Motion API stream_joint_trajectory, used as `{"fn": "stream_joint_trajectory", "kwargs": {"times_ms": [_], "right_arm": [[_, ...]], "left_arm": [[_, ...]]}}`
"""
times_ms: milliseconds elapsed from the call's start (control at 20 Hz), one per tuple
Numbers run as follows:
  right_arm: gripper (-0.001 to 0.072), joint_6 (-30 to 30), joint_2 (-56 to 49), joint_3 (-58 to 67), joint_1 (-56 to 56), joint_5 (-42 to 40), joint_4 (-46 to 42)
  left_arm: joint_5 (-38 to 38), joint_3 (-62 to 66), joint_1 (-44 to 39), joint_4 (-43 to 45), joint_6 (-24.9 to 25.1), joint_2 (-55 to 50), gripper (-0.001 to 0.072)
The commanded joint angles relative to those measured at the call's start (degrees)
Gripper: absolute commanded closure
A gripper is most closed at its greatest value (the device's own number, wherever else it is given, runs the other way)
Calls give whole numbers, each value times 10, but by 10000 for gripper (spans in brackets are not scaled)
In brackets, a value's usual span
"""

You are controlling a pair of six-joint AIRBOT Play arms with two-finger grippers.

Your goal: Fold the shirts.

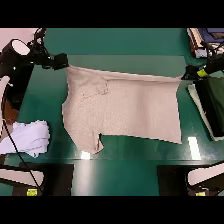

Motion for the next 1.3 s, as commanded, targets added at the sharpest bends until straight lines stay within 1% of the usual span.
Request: {"fn": "stream_joint_trajectory", "kwargs": {"times_ms": [0, 100, 150, 250, 350, 500, 650, 800, 850, 900, 950, 1000, 1050, 1100, 1150, 1250], "right_arm": [[701, 5, -34, 59, 5, -22, -4], [702, 5, -24, 54, 5, -19, -6], [702, 5, -16, 43, 5, -14, -6], [702, 4, 10, -4, 5, -13, -7], [702, 4, 43, -73, 5, -34, -7], [702, 4, 88, -177, 5, -81, -6], [701, 4, 107, -249, 5, -103, 0], [701, 4, 110, -290, 5, -99, 2], [699, 4, 110, -300, 5, -94, 3], [683, 4, 110, -307, 5, -87, 15], [521, 4, 110, -309, 5, -83, 28], [345, 4, 110, -308, 5, -82, 40], [325, 4, 111, -304, 5, -75, 48], [327, 4, 111, -295, 5, -57, 43], [327, 4, 116, -289, 5, -40, 43], [327, 2, 149, -301, -4, -36, 23]], "left_arm": [[62, -1, 1, 2, 22, -14, 684], [3, -1, 1, 2, 67, -11, 684], [-45, -1, 1, 10, 82, -8, 685], [-139, -1, 1, 48, 78, -5, 687], [-179, -21, 1, 80, 61, 0, 687], [-169, -83, 1, 87, 52, 4, 686], [-113, -147, 1, 73, 52, 3, 685], [-77, -170, 1, 62, 51, 3, 684], [-76, -169, 1, 62, 44, 3, 683], [-76, -169, 1, 63, 31, 3, 678], [-78, -169, 1, 63, 16, 3, 425], [-82, -169, 1, 63, 7, 3, 142], [-94, -168, 2, 65, 3, 6, 173], [-112, -166, 5, 73, 4, 13, 228], [-130, -166, 10, 84, 4, 24, 227], [-172, -168, 24, 116, 3, 64, 227]]}}
